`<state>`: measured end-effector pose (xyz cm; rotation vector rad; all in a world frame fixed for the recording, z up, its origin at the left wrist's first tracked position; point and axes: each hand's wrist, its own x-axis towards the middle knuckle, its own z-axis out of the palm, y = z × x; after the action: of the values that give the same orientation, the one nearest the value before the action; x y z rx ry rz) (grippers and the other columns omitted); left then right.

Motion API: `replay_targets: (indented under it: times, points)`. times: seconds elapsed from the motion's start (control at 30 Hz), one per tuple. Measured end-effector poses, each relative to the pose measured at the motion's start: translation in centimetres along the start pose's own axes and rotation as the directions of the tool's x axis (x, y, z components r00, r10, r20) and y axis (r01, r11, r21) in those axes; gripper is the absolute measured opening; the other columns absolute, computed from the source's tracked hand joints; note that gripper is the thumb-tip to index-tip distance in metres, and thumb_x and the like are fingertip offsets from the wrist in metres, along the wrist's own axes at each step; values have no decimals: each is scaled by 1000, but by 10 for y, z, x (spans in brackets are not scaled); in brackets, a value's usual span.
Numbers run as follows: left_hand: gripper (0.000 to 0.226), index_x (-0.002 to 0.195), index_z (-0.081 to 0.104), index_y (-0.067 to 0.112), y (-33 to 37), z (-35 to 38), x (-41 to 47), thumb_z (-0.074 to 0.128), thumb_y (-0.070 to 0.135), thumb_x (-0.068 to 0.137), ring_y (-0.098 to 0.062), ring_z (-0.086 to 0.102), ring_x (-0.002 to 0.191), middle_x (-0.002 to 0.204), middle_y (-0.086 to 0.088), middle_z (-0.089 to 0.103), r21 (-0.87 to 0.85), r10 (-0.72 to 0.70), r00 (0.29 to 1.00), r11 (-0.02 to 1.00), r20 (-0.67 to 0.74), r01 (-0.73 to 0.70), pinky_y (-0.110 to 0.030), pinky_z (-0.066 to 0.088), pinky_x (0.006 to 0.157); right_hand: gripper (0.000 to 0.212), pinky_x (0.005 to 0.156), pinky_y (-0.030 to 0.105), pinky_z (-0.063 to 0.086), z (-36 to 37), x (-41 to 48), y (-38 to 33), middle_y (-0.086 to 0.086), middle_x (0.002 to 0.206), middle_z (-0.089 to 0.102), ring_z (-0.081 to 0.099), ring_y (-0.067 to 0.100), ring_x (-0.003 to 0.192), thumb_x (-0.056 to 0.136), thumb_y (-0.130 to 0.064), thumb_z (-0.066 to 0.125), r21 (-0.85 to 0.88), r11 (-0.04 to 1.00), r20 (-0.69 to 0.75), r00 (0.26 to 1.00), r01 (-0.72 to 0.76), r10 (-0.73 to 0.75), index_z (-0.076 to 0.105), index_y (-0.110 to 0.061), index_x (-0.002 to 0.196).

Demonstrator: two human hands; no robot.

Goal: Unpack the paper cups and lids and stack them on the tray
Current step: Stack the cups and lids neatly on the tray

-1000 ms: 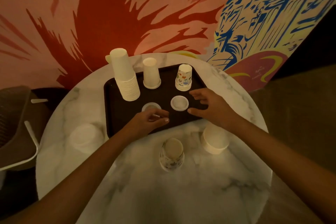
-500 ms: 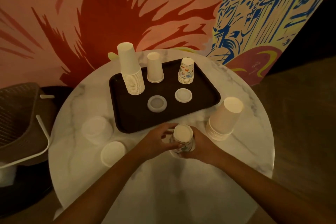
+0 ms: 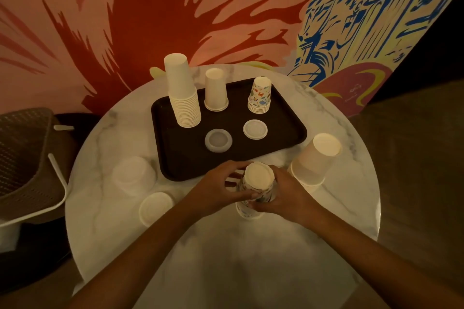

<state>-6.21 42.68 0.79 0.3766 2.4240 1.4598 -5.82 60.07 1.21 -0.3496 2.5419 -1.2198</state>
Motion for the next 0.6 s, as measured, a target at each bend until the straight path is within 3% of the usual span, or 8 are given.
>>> replay_targets:
  times: [0.07, 0.17, 0.33, 0.5, 0.6]
  points:
    - [55, 120, 43, 30, 5, -2, 0, 73, 21, 75, 9, 51, 94, 117, 14, 50, 2, 12, 1000, 1000, -1, -12, 3, 41, 76, 70, 92, 15, 38, -4, -1, -5, -11, 115, 52, 45, 1, 103, 64, -19, 82, 0, 1000, 2, 1000, -3, 3, 45, -23, 124]
    - [54, 111, 40, 41, 19, -9, 1, 73, 22, 74, 10, 52, 95, 111, 21, 48, 8, 46, 999, 999, -9, -46, 3, 41, 76, 64, 82, 3, 36, -14, -2, -15, -22, 104, 48, 47, -5, 95, 65, -16, 82, 12, 1000, -3, 1000, 12, -12, 41, -36, 110]
    - [54, 112, 42, 41, 56, -32, 10, 70, 35, 66, 15, 54, 94, 104, 28, 50, -2, 120, 992, 993, -33, -121, -1, 45, 77, 63, 68, -9, 35, -49, 2, -40, -33, 90, 45, 44, -33, 82, 62, -8, 82, 49, 995, -47, 995, 87, -85, 40, -45, 91]
    - [59, 119, 44, 36, 92, -58, 47, 63, 45, 64, 9, 53, 96, 107, 28, 49, 52, 210, 973, 977, -97, -206, -3, 46, 78, 67, 71, -6, 38, -93, 35, -57, -34, 93, 47, 47, -21, 84, 63, -19, 82, 15, 990, -93, 986, 138, -136, 41, -37, 112]
    - [56, 127, 45, 23, 109, -73, 83, 67, 29, 75, 11, 53, 93, 106, 26, 48, 77, 265, 955, 963, -130, -257, -4, 47, 77, 70, 77, 6, 44, -120, 67, -62, -24, 101, 53, 51, -10, 90, 63, -21, 81, 3, 985, -140, 975, 174, -172, 44, -28, 123]
